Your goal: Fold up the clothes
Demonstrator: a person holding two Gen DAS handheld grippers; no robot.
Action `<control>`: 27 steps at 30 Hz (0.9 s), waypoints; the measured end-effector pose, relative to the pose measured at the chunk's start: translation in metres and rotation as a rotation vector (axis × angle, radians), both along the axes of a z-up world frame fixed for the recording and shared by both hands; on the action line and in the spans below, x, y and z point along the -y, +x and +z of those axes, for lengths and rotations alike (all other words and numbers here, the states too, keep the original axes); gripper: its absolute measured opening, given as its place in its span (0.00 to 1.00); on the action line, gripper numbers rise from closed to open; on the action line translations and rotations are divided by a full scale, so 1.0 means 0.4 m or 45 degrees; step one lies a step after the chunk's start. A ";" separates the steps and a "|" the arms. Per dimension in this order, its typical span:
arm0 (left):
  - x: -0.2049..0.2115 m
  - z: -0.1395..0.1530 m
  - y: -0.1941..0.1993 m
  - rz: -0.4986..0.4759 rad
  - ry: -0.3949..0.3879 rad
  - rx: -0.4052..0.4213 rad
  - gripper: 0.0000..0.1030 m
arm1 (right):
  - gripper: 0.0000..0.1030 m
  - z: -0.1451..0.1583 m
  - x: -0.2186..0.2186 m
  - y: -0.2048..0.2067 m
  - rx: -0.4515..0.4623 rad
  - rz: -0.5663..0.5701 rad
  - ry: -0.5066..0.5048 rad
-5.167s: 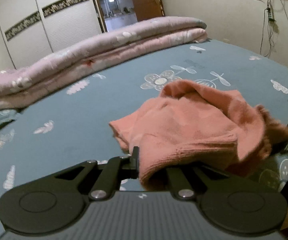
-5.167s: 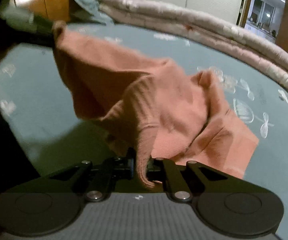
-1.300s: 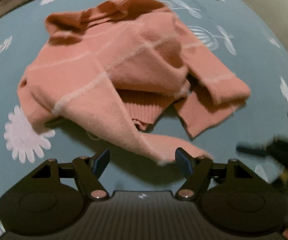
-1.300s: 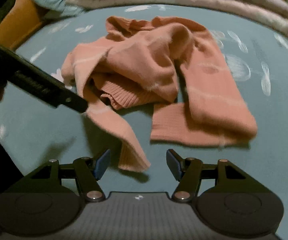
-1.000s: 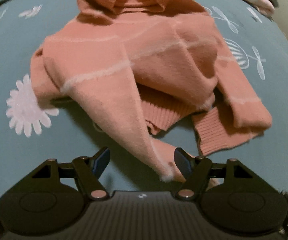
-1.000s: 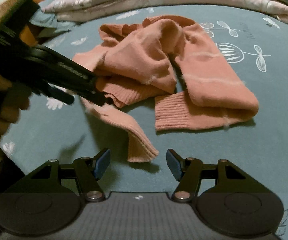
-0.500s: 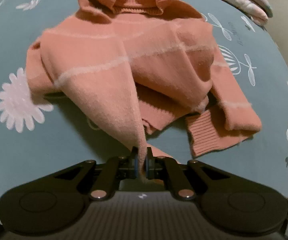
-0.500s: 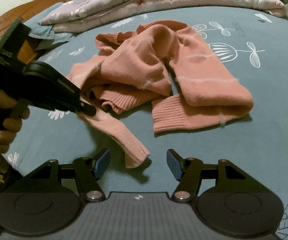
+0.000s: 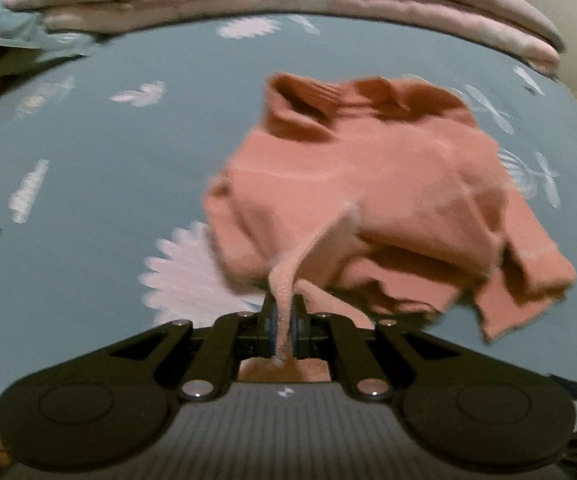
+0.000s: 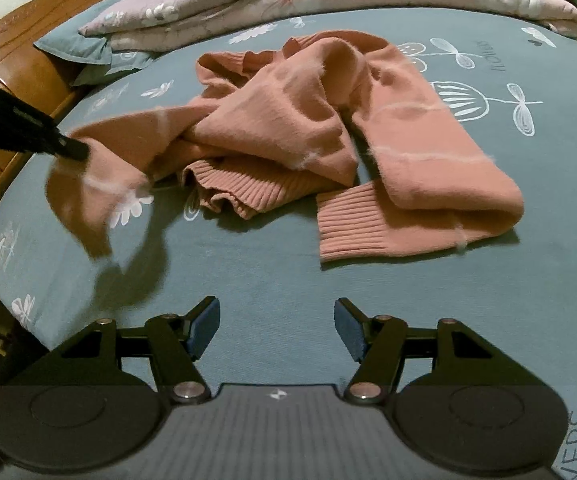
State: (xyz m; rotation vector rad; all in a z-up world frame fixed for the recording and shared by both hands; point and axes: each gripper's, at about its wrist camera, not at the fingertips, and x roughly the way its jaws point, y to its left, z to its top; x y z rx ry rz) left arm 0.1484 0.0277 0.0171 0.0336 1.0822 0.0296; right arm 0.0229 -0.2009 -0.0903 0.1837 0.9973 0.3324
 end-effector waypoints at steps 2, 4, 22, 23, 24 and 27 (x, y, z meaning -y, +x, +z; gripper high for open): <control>-0.039 0.016 0.017 0.031 0.061 0.026 0.04 | 0.66 -0.003 -0.004 0.002 -0.007 0.000 -0.005; -0.084 0.031 0.039 0.078 0.117 0.050 0.05 | 0.66 -0.007 -0.007 0.004 -0.016 -0.002 -0.010; -0.476 0.031 0.348 0.514 0.403 0.063 0.05 | 0.66 -0.059 -0.032 0.053 -0.137 0.004 -0.106; -0.495 0.026 0.364 0.537 0.426 0.060 0.05 | 0.66 -0.061 -0.031 0.056 -0.144 0.001 -0.112; -0.514 0.021 0.380 0.562 0.440 0.057 0.05 | 0.66 -0.064 -0.030 0.060 -0.151 -0.002 -0.119; -0.564 -0.010 0.415 0.621 0.458 0.026 0.06 | 0.66 -0.072 -0.027 0.072 -0.169 -0.012 -0.142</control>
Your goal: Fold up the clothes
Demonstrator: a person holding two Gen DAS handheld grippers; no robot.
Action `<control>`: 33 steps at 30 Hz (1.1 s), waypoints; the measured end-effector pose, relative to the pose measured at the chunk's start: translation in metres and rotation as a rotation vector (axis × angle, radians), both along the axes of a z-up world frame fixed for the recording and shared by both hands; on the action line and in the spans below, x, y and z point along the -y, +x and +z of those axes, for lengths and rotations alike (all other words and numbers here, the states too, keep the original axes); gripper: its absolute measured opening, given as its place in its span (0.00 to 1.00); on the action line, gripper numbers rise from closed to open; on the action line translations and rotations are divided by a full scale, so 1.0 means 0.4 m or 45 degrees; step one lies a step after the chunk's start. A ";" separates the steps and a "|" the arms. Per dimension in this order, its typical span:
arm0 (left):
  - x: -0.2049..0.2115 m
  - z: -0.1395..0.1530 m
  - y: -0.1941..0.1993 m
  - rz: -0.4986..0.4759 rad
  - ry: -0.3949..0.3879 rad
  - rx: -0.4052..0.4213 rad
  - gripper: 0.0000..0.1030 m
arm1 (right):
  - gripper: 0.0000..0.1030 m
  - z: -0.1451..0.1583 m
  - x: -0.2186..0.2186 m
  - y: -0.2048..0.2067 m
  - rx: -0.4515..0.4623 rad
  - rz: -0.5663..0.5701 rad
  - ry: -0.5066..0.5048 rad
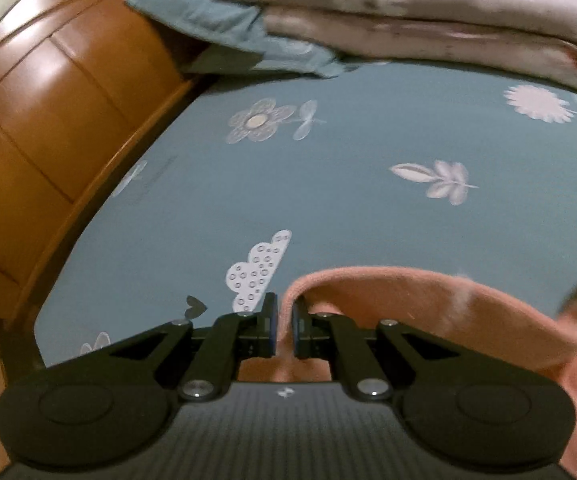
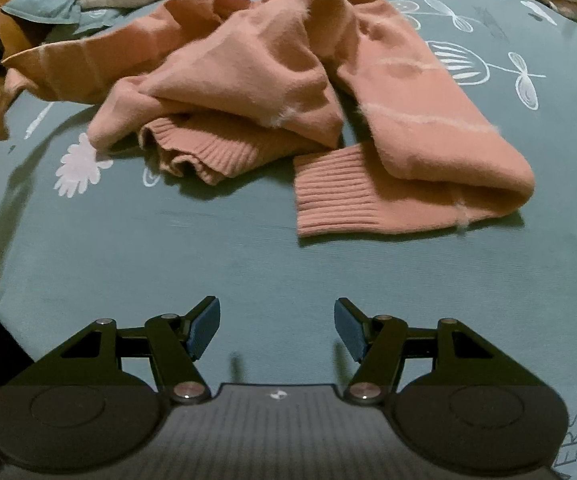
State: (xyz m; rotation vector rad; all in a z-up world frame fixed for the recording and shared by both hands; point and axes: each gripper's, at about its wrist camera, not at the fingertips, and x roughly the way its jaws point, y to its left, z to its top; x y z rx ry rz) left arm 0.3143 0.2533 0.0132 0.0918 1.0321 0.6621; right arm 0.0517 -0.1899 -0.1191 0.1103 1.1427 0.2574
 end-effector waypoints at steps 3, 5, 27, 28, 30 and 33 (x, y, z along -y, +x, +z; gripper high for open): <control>-0.030 -0.054 0.025 0.034 0.017 -0.032 0.06 | 0.66 -0.009 0.000 0.013 -0.016 -0.011 -0.026; -0.037 -0.103 0.033 0.043 0.016 -0.063 0.06 | 0.66 -0.015 0.000 0.020 -0.027 -0.016 -0.039; 0.225 -0.147 -0.163 -0.433 -0.164 -0.075 0.51 | 0.71 0.038 0.117 0.064 0.132 -0.112 -0.223; 0.259 -0.142 -0.184 -0.485 -0.191 -0.074 0.57 | 0.71 0.043 0.123 0.068 0.165 -0.105 -0.253; 0.336 -0.133 -0.232 -0.602 -0.238 -0.062 0.65 | 0.71 0.050 0.135 0.079 0.224 -0.113 -0.287; 0.450 -0.137 -0.297 -0.771 -0.315 -0.070 0.66 | 0.71 0.051 0.140 0.101 0.293 -0.112 -0.283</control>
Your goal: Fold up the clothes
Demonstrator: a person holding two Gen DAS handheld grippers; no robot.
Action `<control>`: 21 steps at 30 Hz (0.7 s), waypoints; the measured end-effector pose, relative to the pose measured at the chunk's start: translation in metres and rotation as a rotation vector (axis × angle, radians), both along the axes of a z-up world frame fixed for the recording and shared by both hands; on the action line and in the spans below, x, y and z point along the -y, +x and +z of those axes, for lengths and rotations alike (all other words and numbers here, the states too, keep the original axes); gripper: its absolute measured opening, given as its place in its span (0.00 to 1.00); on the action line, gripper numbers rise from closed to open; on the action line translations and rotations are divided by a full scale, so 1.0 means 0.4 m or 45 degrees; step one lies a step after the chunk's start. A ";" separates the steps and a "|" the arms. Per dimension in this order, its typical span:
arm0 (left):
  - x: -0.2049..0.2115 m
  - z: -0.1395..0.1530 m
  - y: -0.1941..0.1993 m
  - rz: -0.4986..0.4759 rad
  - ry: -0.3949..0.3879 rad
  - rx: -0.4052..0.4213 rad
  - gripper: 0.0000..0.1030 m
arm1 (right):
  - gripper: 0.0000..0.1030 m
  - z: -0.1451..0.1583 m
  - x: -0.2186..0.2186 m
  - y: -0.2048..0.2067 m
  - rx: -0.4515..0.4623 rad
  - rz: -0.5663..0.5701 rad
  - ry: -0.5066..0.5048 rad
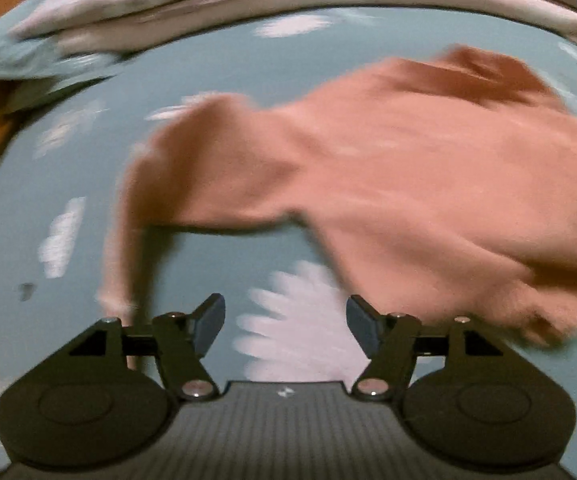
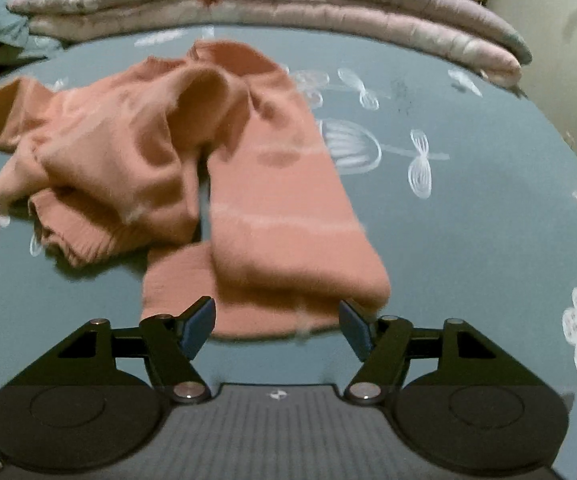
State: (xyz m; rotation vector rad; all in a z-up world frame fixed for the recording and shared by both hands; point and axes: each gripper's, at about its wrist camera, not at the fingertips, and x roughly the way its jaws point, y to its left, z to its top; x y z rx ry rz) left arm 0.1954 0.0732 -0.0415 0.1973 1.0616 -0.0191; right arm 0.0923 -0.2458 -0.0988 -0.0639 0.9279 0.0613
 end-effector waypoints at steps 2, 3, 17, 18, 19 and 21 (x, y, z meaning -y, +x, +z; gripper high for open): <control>0.066 -0.016 -0.040 -0.063 -0.045 -0.018 0.66 | 0.71 -0.008 -0.008 0.019 0.036 0.013 0.000; 0.094 -0.023 -0.059 -0.087 -0.062 -0.026 0.66 | 0.71 -0.017 -0.014 0.030 0.042 0.022 0.005; 0.262 -0.077 -0.235 -0.196 -0.177 -0.085 0.66 | 0.25 -0.090 -0.057 0.120 0.079 -0.045 -0.169; 0.263 -0.077 -0.239 -0.197 -0.177 -0.084 0.66 | 0.24 -0.074 -0.049 0.122 0.088 -0.056 -0.172; 0.264 -0.077 -0.243 -0.198 -0.177 -0.083 0.66 | 0.24 -0.057 -0.040 0.123 0.102 -0.066 -0.177; 0.262 -0.074 -0.247 -0.193 -0.174 -0.080 0.66 | 0.22 -0.025 -0.017 0.126 0.126 -0.082 -0.199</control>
